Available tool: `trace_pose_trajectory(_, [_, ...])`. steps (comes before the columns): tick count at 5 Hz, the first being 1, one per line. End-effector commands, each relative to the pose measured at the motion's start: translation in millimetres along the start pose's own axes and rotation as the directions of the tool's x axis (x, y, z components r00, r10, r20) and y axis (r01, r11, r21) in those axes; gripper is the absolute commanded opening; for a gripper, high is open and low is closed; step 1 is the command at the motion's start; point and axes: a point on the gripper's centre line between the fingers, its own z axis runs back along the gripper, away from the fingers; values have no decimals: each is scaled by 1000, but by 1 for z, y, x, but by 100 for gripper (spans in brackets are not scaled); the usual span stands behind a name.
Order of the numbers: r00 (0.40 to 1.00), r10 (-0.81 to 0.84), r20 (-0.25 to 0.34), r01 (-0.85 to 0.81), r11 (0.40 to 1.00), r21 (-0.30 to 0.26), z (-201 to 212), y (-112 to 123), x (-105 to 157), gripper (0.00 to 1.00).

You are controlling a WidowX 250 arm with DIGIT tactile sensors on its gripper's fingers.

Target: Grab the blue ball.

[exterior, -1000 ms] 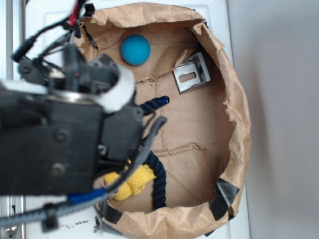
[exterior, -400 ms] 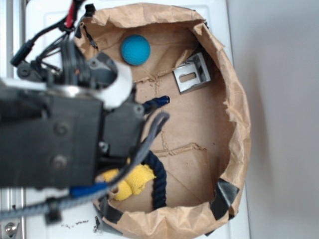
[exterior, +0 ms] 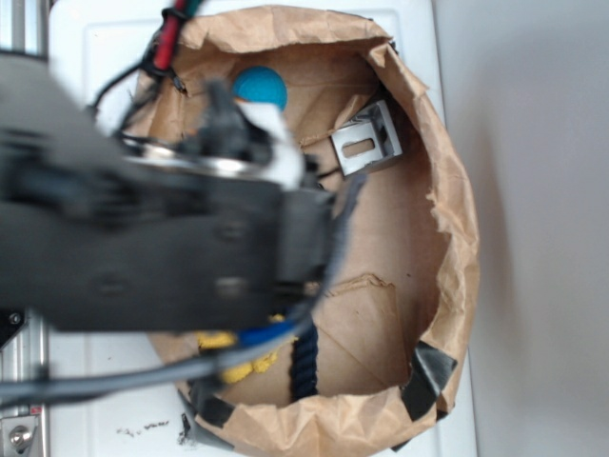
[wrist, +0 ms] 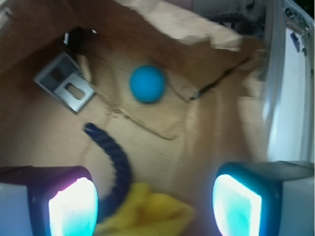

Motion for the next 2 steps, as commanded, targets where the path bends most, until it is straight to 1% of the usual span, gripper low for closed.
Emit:
trace_pose_trajectory(1, [982, 184, 53, -185, 983, 14, -19, -15, 27, 100])
trace_pose_trajectory(2, [979, 183, 91, -185, 983, 13, -33, 1, 34, 100])
